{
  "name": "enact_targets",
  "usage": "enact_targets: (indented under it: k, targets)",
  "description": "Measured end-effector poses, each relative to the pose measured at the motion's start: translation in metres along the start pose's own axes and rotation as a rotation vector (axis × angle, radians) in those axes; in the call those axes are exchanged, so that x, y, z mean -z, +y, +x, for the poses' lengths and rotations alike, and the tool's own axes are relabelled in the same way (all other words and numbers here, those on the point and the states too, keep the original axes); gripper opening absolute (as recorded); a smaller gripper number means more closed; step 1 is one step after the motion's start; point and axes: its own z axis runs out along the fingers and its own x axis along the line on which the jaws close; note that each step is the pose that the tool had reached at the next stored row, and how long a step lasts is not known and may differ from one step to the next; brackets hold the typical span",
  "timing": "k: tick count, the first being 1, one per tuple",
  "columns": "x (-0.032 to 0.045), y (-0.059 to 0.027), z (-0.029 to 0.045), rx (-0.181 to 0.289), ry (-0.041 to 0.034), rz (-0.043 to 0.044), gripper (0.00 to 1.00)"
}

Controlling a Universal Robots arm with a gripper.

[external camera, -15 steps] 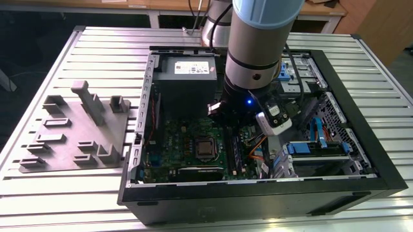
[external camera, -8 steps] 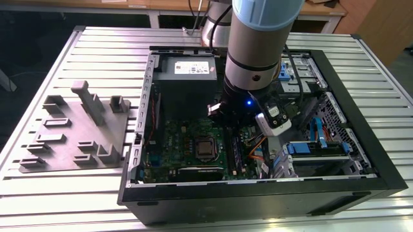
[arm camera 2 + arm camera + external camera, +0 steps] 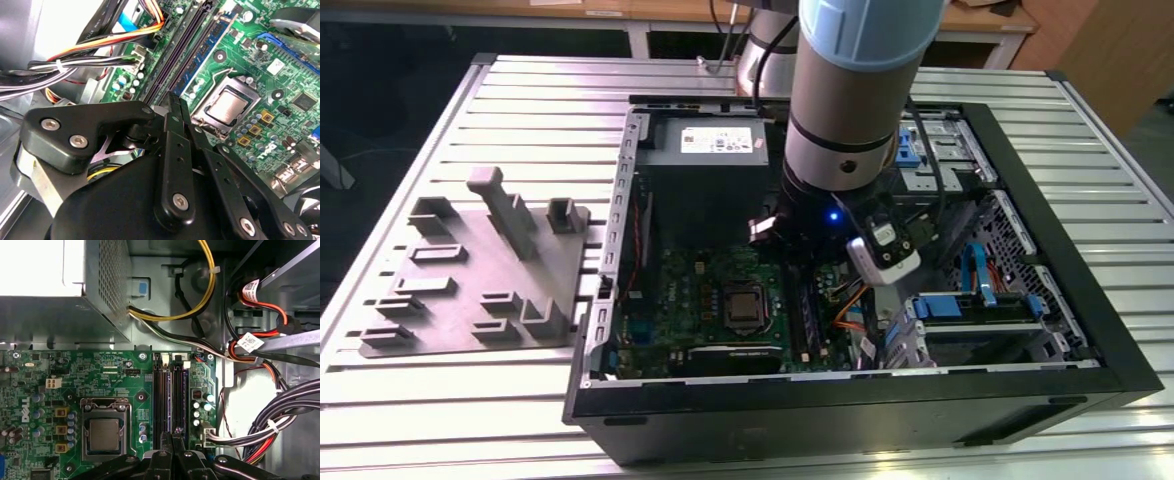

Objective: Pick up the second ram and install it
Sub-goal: 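Insert the second ram into the second slot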

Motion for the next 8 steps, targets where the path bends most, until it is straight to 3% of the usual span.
enact_targets:
  k: [8]
  targets:
    - [-0.0031, -0.0001, 0.0003, 0.000, 0.0001, 0.0006, 0.11]
